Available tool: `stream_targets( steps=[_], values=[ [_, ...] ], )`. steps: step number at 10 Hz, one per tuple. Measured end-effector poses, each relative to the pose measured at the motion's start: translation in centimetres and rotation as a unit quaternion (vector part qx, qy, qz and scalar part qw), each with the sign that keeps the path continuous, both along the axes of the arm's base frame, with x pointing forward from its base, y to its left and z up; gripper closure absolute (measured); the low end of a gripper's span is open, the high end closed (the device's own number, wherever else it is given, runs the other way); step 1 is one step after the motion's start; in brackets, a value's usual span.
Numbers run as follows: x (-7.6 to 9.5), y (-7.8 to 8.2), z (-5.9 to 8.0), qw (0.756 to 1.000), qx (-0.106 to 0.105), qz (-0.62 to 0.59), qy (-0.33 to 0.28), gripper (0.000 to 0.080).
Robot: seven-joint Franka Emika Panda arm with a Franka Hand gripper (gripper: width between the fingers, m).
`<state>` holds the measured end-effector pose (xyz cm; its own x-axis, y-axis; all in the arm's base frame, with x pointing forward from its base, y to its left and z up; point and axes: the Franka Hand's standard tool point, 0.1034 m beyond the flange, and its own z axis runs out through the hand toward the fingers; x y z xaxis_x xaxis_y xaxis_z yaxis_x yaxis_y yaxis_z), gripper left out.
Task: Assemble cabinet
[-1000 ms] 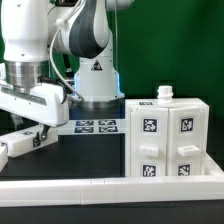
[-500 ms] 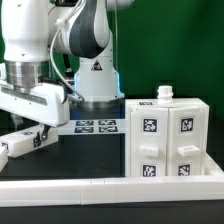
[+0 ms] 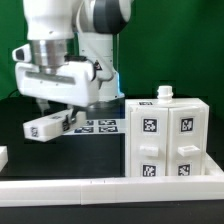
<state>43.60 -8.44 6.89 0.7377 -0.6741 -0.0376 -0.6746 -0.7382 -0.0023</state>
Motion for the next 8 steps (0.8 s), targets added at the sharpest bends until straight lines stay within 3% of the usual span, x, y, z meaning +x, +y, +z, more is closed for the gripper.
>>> stream_targets(
  steps=[4,6,8],
  values=[
    [4.1,5.4,4.2,0.999,0.029,-0.021,0.01,0.0236],
    [6.2,5.9,5.5,0.999,0.035,-0.037,0.005,0.0236],
    [5.9,5.9,5.2,0.999,0.035,-0.035,0.008,0.0236]
  ],
)
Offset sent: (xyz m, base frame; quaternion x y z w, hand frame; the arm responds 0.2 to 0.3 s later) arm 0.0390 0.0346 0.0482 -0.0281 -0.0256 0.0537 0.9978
